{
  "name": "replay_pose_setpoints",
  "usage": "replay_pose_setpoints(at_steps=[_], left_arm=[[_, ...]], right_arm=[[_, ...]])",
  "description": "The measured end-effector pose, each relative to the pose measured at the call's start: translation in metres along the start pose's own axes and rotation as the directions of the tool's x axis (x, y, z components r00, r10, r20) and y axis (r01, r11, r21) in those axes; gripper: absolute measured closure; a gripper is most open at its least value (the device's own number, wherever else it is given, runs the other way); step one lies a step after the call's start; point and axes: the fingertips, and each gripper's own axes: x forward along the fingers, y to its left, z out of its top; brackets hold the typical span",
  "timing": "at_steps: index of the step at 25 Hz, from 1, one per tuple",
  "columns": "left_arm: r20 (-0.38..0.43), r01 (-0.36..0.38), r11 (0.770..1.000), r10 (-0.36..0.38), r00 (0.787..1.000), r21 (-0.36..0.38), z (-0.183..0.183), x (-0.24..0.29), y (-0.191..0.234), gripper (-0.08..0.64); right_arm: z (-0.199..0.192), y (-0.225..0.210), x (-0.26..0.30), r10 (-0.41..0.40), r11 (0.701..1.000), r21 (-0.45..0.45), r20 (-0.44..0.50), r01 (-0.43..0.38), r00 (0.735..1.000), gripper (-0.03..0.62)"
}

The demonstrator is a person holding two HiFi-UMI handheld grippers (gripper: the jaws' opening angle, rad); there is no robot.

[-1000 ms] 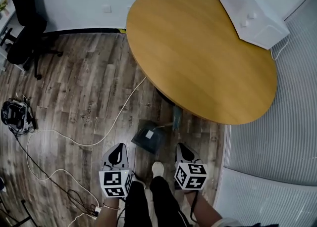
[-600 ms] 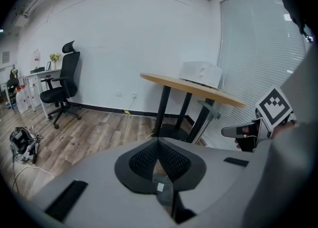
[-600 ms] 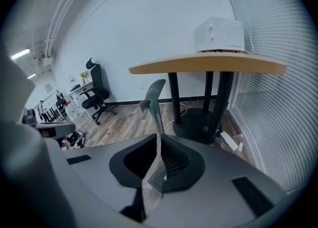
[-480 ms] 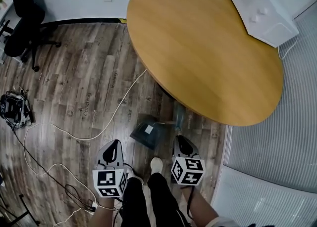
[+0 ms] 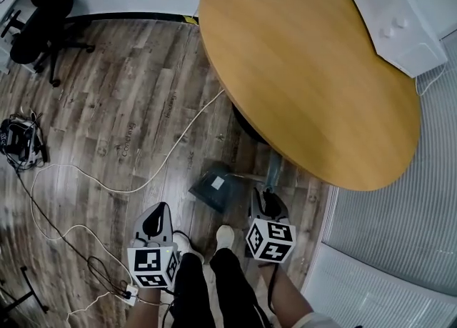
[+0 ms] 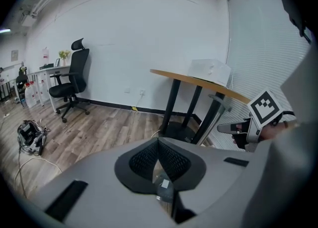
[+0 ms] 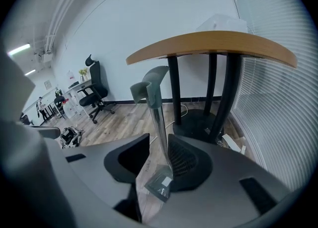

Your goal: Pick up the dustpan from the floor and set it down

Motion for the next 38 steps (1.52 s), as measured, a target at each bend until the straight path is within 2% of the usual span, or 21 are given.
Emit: replay_pose_setpoints(at_steps=[6,14,24,32,38], left_arm=[[0.0,-0.042,0.999,0.042,0.999,-0.033,-0.007,-0.007,0.013,0.543],[-0.008,-0.08,0.995,0.079,0.997,-0.067,-0.017,-0.014,0.026,0.543],[-0.018,-0.101,0.99,0.1,0.995,-0.096,-0.023,-0.017,0.034,0.541],[-0.017,-0.099,0.99,0.097,0.995,-0.101,-0.02,-0.014,0.033,0.543],[-0.015,-0.099,0.988,0.098,0.995,-0.114,-0.022,-0.017,0.03,0.543]], right_arm=[[0.008,0.003,0.015,-0.001,1.0,-0.007,0.032,0.001,0.999,0.414],[0.017,0.003,0.032,-0.051,0.998,-0.03,0.062,0.053,0.997,0.411],[0.018,0.001,0.038,-0.08,0.996,-0.03,0.071,0.082,0.994,0.485],[0.021,-0.001,0.039,-0.104,0.993,-0.054,0.079,0.108,0.991,0.491],[0.008,0.006,0.032,-0.108,0.99,-0.086,0.058,0.112,0.992,0.492]])
